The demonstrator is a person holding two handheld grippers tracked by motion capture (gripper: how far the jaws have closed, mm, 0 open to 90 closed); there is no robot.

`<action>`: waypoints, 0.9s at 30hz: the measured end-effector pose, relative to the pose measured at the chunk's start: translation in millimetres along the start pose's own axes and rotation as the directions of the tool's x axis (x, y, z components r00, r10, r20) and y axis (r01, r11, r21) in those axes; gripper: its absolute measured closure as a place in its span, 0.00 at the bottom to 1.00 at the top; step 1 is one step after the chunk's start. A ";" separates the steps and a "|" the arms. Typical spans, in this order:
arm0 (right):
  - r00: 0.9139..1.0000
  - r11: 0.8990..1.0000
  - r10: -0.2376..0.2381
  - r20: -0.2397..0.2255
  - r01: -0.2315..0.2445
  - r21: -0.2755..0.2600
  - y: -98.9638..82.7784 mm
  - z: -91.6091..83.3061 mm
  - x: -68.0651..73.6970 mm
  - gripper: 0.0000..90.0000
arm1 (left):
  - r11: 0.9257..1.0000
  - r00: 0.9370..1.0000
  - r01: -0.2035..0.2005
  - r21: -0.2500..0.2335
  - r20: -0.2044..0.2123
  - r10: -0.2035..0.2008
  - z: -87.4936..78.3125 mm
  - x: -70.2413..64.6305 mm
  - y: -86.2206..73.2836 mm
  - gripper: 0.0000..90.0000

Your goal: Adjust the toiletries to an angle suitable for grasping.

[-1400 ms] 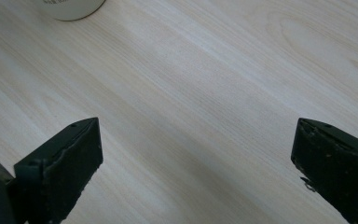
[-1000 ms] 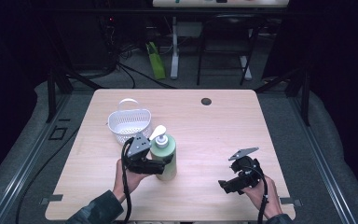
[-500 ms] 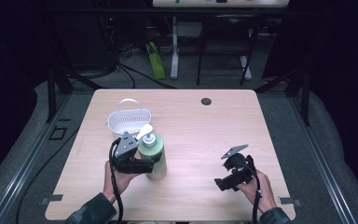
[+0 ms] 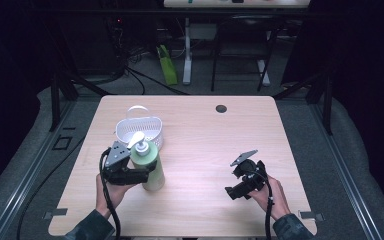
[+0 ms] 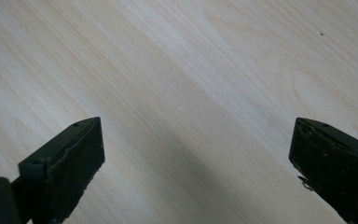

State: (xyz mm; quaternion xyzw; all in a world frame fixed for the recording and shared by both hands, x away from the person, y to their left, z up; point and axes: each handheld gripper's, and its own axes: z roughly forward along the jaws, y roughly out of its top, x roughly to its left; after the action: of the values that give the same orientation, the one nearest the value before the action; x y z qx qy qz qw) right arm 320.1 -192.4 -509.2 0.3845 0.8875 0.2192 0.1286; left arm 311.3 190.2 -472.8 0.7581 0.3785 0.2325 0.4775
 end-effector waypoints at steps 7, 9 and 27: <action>1.000 1.000 -0.018 0.006 0.018 0.008 6.6 4.8 0.0 0.03 | 1.000 1.000 0.006 0.011 -0.013 -0.006 -12.2 15.9 -4.6 0.13; 1.000 1.000 -0.026 0.007 0.026 0.010 8.0 6.6 0.4 0.03 | 1.000 1.000 0.014 0.004 -0.021 -0.013 -15.1 20.0 -7.0 0.13; 1.000 0.999 -0.030 0.009 0.030 0.018 10.3 11.4 1.0 0.03 | 0.997 0.999 0.050 -0.052 0.008 -0.050 -28.1 19.5 -10.7 0.00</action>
State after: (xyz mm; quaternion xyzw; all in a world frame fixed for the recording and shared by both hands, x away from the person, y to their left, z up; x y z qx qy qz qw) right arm 330.4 -182.1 -514.2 0.3733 0.8944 0.2076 0.1326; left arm 299.4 223.9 -470.4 0.7365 0.3895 0.2276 0.5040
